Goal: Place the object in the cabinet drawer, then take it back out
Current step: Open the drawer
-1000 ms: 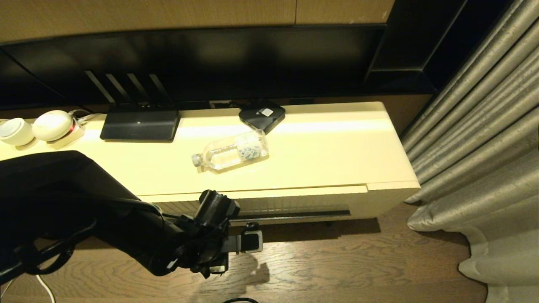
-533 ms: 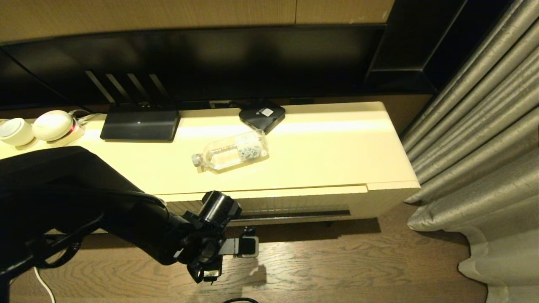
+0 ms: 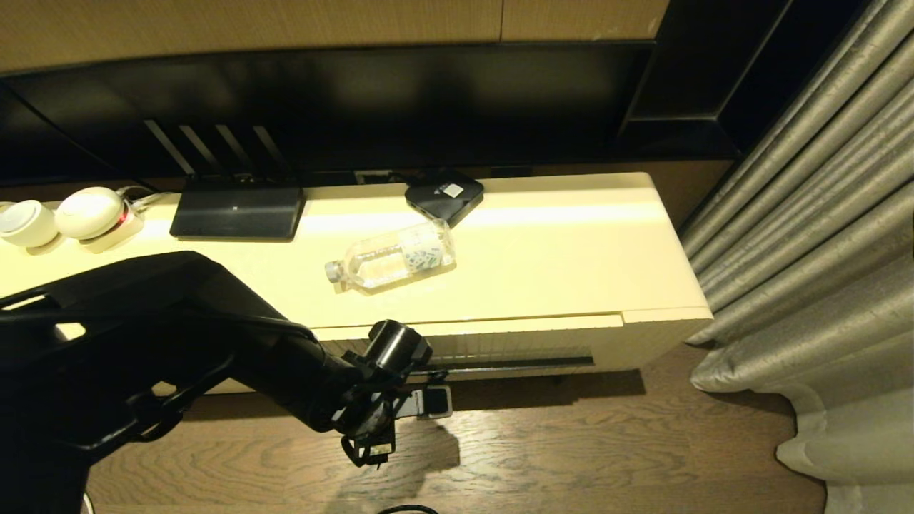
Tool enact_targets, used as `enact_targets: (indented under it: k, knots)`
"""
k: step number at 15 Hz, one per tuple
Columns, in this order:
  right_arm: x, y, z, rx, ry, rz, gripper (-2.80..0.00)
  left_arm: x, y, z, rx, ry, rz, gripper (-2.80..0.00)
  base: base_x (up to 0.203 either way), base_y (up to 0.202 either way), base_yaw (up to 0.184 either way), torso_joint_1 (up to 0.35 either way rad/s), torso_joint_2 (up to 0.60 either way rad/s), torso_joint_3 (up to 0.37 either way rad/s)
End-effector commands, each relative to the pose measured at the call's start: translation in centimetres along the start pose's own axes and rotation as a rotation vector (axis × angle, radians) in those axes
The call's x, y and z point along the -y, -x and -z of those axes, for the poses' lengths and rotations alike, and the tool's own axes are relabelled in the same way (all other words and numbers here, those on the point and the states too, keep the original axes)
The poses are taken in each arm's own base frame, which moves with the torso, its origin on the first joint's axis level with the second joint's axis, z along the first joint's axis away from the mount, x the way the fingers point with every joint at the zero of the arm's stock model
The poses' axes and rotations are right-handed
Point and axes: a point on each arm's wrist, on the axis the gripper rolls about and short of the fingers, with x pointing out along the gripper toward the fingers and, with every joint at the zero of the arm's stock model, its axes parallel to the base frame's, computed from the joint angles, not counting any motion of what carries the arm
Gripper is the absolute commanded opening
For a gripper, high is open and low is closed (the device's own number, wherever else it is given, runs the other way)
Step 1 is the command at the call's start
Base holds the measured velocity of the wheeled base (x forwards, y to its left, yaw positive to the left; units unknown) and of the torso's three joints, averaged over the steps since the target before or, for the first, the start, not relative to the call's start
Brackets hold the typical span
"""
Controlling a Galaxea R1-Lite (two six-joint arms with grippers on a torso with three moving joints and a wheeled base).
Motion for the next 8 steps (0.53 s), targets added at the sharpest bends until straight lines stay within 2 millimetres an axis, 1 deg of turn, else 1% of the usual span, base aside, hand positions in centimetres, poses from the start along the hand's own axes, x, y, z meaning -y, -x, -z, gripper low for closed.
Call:
enact_targets:
  k: [1, 3, 8]
  knots:
    - [0.0, -0.01, -0.01, -0.001, 0.0, -0.001, -2.8, 0.4, -0.89, -0.2, 0.005, 0.051, 0.024, 0.0, 0.0, 0.0, 0.0, 0.0, 0.0, 0.0]
    - [0.0, -0.01, -0.01, -0.001, 0.0, -0.001, -2.8, 0.52, -1.22, -0.36, 0.031, 0.088, 0.049, 0.0, 0.0, 0.0, 0.0, 0.0, 0.0, 0.0]
    - [0.0, -0.01, -0.01, -0.001, 0.0, -0.001, -2.8, -0.05, -1.39, -0.76, 0.042, 0.083, 0.033, 0.0, 0.0, 0.0, 0.0, 0.0, 0.0, 0.0]
